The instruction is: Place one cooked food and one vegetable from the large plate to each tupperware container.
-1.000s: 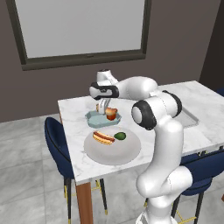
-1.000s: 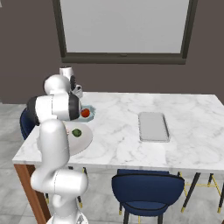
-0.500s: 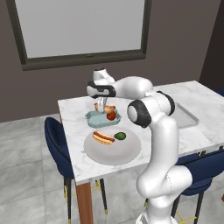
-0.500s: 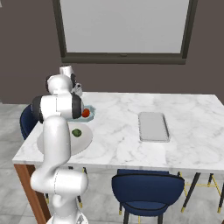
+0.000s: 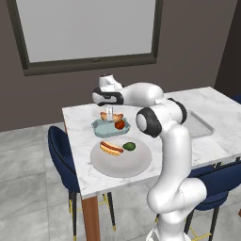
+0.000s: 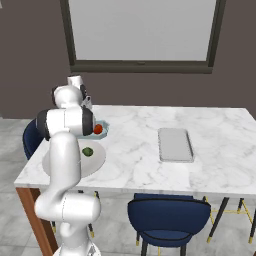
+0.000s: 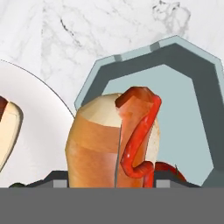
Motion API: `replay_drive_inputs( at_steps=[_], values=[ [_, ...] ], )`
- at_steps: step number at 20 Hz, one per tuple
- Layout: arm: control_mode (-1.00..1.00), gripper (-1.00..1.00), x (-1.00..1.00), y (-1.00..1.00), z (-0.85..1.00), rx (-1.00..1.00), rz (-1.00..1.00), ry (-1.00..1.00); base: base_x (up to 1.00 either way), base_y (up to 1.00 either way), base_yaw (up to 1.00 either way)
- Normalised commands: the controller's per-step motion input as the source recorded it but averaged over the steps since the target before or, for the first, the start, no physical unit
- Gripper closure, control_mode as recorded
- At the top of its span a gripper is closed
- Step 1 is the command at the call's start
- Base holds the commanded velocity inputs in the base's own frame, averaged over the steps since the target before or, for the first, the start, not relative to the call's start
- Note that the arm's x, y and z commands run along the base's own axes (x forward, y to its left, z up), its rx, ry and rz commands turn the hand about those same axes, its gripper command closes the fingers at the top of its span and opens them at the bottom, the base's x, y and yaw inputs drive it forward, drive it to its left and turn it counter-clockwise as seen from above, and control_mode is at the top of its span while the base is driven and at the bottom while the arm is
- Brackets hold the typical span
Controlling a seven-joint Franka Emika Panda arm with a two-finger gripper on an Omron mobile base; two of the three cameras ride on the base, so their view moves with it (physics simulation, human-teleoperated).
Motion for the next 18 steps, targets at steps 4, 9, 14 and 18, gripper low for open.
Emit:
replay_drive_inputs(
  at_steps=[4, 9, 14, 18],
  values=[
    [-1.0, 1.0, -0.08, 0.0, -0.3, 0.0, 0.04, 0.0, 0.0, 0.0, 0.0],
    [-1.0, 1.0, -0.01, 0.0, -0.23, 0.0, 0.01, 0.0, 0.0, 0.0, 0.0],
    [-1.0, 1.0, 0.0, 0.1, -0.02, 0.0, 0.0, 0.0, 0.0, 0.0, 0.0],
    [-1.0, 1.0, 0.0, 0.22, -0.11, 0.0, 0.0, 0.0, 0.0, 0.0, 0.0]
  ],
)
